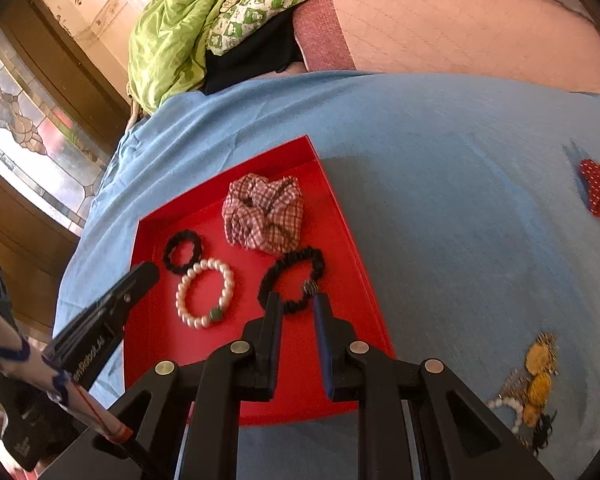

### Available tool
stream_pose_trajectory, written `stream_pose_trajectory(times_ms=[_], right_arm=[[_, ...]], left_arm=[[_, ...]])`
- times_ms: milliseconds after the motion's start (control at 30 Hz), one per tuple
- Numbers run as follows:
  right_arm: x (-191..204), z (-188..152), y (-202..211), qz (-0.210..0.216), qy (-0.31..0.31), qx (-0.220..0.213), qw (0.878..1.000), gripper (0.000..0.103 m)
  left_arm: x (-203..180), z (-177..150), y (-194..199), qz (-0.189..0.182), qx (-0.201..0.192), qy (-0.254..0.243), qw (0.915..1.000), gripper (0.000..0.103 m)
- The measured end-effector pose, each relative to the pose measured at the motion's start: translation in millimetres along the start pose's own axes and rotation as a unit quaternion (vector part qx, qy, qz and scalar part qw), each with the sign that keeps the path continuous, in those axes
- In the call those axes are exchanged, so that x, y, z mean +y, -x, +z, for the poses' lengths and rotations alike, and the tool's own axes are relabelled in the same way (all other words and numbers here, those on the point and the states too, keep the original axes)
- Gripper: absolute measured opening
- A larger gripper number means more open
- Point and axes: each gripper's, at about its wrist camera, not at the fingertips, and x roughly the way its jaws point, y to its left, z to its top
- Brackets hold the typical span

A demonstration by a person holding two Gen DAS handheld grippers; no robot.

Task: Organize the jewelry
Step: 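Carry both bracelets into the red tray and open both tools to release them, then withdraw both open tools from the tray back toward the jewelry pile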

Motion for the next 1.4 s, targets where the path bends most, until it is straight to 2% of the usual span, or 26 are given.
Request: stream_pose_trajectory(times_ms=[33,233,333,400,600,767,867,933,1067,1267,1400], right_arm=[[-0.4,-2.5,2.9,-0.001,0.001,0.000,1.000,0.017],[-4.0,-18.4,22.9,-0.008,0.007,-0.005,1.000,0.017],[-10.3,-29.3,34.6,-0.010,0.007,-0.009,1.000,0.022],[-16.1,-38.0,43.5,-0.012,0.007,-0.011,1.000,0.024],[-41.4,-65.5,74.8,-0.027,0.011,-0.026,0.999,0.024],[-81.6,-91.2,107.3,-0.035,-0.019,-0.055,0.998,0.024],[-112.9,-102.8,120.7,-0.043,-0.056,-0.066,0.995,0.024],[-135.3,-106.5,129.8,-0.041,-0.091,-0.072,0.992,0.024],[-164.4,-108.4,136.7,-0.041,-0.126,-0.078,0.988,0.024],[-182.8,-113.2,118.8,0.007,-0.166,-0.039,0.985,0.024],[-176.4,-115.2,107.6,0.022,-0.155,-0.019,0.987,0.024]], left_arm=[[-0.4,-0.6,1.7,0.002,-0.004,0.000,1.0000,0.031],[-3.4,-5.0,12.3,0.005,-0.016,0.004,0.9999,0.033],[-8.1,-8.7,20.4,0.014,-0.029,-0.003,0.9995,0.040],[-12.3,-11.4,26.7,0.017,-0.038,-0.010,0.9991,0.040],[-28.9,-24.9,46.2,0.004,-0.055,-0.024,0.9982,0.044],[-50.1,-46.5,67.6,-0.021,-0.059,-0.050,0.9968,0.048],[-63.0,-68.2,81.8,-0.048,-0.049,-0.061,0.9957,0.052],[-73.1,-85.3,86.6,-0.076,-0.028,-0.063,0.9947,0.053],[-97.0,-112.8,88.2,-0.101,0.012,-0.091,0.9907,0.053],[-114.0,-132.5,75.3,-0.105,0.051,-0.122,0.9856,0.053],[-115.7,-133.2,66.0,-0.093,0.058,-0.126,0.9859,0.053]])
